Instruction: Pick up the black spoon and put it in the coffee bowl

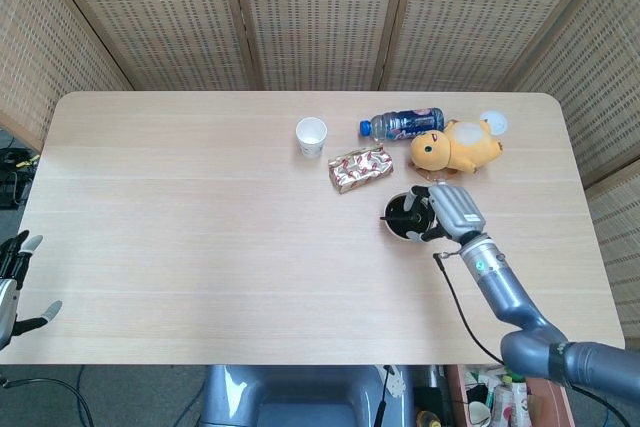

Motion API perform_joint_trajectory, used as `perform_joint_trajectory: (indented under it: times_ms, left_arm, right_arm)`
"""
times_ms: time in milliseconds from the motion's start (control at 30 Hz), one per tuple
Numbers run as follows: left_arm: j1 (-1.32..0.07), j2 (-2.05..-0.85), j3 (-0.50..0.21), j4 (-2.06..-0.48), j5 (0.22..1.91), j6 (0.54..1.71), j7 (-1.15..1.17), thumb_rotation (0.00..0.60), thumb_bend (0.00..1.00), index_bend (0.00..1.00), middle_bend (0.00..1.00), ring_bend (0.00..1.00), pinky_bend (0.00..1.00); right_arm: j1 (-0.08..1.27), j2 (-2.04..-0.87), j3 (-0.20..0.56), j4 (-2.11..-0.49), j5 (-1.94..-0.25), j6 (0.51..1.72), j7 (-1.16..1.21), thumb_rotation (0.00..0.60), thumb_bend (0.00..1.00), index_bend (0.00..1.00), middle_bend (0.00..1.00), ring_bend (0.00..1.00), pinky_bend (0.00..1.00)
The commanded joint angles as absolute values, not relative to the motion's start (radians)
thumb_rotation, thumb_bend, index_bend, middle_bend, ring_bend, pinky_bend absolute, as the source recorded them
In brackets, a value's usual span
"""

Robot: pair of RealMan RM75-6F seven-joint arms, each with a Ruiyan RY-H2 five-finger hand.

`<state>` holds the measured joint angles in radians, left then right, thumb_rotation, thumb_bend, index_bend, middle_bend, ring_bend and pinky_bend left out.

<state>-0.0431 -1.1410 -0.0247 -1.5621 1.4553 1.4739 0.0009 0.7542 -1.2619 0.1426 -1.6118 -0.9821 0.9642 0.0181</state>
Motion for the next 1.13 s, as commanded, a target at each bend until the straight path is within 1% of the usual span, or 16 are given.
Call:
perform_joint_trajectory:
  times_ms: [33,100,167,233,333,400,533,633,800,1133]
  left_arm:
    - [-0.038,-1.138,-0.024,-1.563,1.460,1.482,0.003,0.600,0.22,0.00,0.00,0.00,0.00]
    - [-0.036,-1.135,-0.025,-1.567,1.461,1.488,0.005,0.600,0.22,0.00,0.00,0.00,0.00]
    - [-0.034,-1.134,-0.025,-1.570,1.464,1.494,0.006,0.600,0.22,0.00,0.00,0.00,0.00]
    - [-0.032,-1.133,-0.024,-1.572,1.472,1.502,0.009,0.600,0.22,0.00,0.00,0.00,0.00]
    - [-0.030,-1.138,-0.019,-1.573,1.487,1.510,0.020,0.600,0.22,0.00,0.00,0.00,0.00]
    - [-0.031,-1.144,-0.008,-1.572,1.508,1.511,0.029,0.600,0.22,0.00,0.00,0.00,0.00]
    - [-0.028,-1.152,0.000,-1.571,1.526,1.520,0.042,0.600,0.22,0.00,0.00,0.00,0.00]
    - [-0.024,-1.160,0.003,-1.569,1.533,1.530,0.063,0.600,0.22,0.00,0.00,0.00,0.00]
    - [-0.023,-1.167,0.011,-1.577,1.551,1.533,0.075,0.600,0.22,0.00,0.00,0.00,0.00]
    - [-0.030,-1.153,0.007,-1.602,1.557,1.530,0.091,0.600,0.22,0.00,0.00,0.00,0.00]
  right_arm:
    - [0.643,-1.259,0.094,-1.652,-1.120,1.173,-0.070,0.600,0.05,0.51,0.54,0.59,0.84]
    - [0.603,-1.269,0.076,-1.652,-1.170,1.256,-0.110,0.600,0.05,0.51,0.52,0.56,0.81]
    - [0.566,-1.274,0.060,-1.658,-1.211,1.321,-0.140,0.600,0.09,0.51,0.48,0.51,0.75]
    - [0.524,-1.276,0.040,-1.668,-1.247,1.379,-0.166,0.600,0.16,0.51,0.42,0.42,0.63]
    - [0.476,-1.266,0.005,-1.685,-1.273,1.419,-0.205,0.600,0.19,0.50,0.33,0.29,0.46]
    - [0.439,-1.263,-0.016,-1.694,-1.294,1.456,-0.240,0.600,0.19,0.47,0.30,0.25,0.41]
    - [0.387,-1.245,-0.049,-1.726,-1.307,1.476,-0.274,0.600,0.19,0.40,0.22,0.16,0.31]
    - [0.356,-1.230,-0.067,-1.746,-1.315,1.494,-0.301,0.600,0.19,0.37,0.20,0.13,0.28]
    - [0.304,-1.224,-0.081,-1.769,-1.327,1.524,-0.328,0.600,0.19,0.37,0.19,0.13,0.27]
    - [0.237,-1.241,-0.052,-1.749,-1.344,1.572,-0.328,0.600,0.19,0.37,0.19,0.12,0.27]
